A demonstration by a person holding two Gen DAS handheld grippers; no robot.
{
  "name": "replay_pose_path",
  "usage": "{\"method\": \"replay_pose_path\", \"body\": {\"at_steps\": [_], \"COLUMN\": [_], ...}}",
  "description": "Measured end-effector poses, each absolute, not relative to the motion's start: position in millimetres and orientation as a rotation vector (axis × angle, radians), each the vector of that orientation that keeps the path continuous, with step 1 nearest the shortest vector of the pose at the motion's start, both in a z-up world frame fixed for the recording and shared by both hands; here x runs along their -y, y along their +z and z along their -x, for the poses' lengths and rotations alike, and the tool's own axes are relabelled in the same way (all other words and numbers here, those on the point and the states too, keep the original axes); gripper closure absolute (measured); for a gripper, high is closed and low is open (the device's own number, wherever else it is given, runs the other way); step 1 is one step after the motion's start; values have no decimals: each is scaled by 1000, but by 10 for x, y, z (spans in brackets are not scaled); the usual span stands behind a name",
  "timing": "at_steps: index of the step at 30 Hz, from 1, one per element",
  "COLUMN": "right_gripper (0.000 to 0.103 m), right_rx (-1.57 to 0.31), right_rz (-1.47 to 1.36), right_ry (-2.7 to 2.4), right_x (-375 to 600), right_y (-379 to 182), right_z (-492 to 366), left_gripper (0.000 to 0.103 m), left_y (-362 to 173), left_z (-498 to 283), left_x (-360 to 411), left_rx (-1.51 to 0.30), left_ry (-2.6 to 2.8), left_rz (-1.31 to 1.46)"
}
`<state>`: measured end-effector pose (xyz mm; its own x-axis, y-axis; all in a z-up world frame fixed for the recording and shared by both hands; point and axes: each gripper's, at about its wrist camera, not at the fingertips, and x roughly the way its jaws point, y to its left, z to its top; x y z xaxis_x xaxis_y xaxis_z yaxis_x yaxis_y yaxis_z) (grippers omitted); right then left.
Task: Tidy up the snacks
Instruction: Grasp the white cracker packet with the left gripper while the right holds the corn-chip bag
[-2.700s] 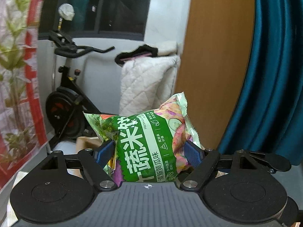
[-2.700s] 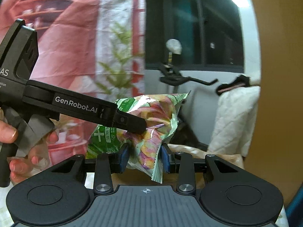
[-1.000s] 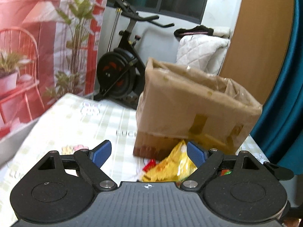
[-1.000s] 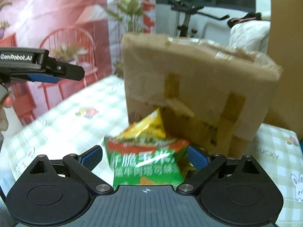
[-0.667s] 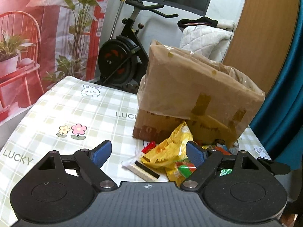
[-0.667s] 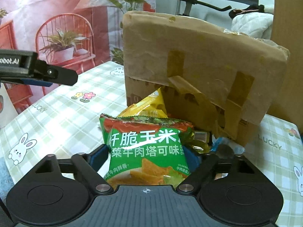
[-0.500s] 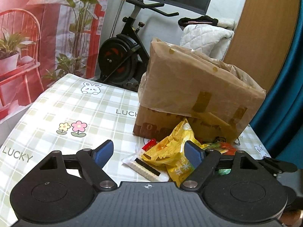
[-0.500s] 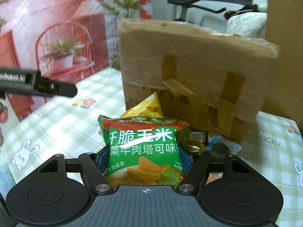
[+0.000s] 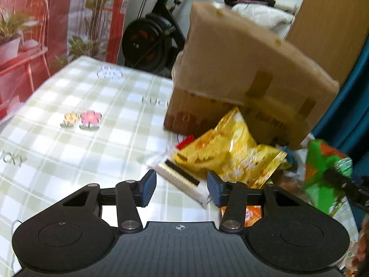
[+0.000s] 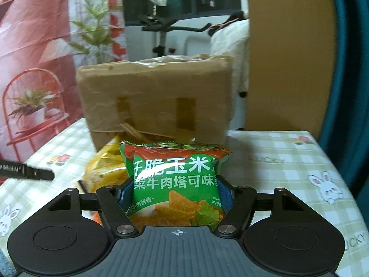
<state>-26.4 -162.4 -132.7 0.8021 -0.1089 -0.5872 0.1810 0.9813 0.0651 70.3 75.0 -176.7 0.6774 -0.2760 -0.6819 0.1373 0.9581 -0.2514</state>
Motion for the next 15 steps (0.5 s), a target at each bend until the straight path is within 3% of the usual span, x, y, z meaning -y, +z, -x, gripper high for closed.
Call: {"method": "replay_pose_path", "body": {"at_steps": [10, 15], "right_gripper": [36, 36], "right_rx": [-594, -582], "right_rz": [-164, -177], "right_ry": [-189, -196], "right_x": [1905, 2024], "right_y": [-1449, -1469], "right_z": [373, 401], "left_gripper": [52, 36], "left_y": [-2164, -2251], "left_z": [-1029, -1188], "left_x": [-569, -473], "left_rx": [-891, -888], "left_ry": [-168, -133], "left_rz": [200, 208]}}
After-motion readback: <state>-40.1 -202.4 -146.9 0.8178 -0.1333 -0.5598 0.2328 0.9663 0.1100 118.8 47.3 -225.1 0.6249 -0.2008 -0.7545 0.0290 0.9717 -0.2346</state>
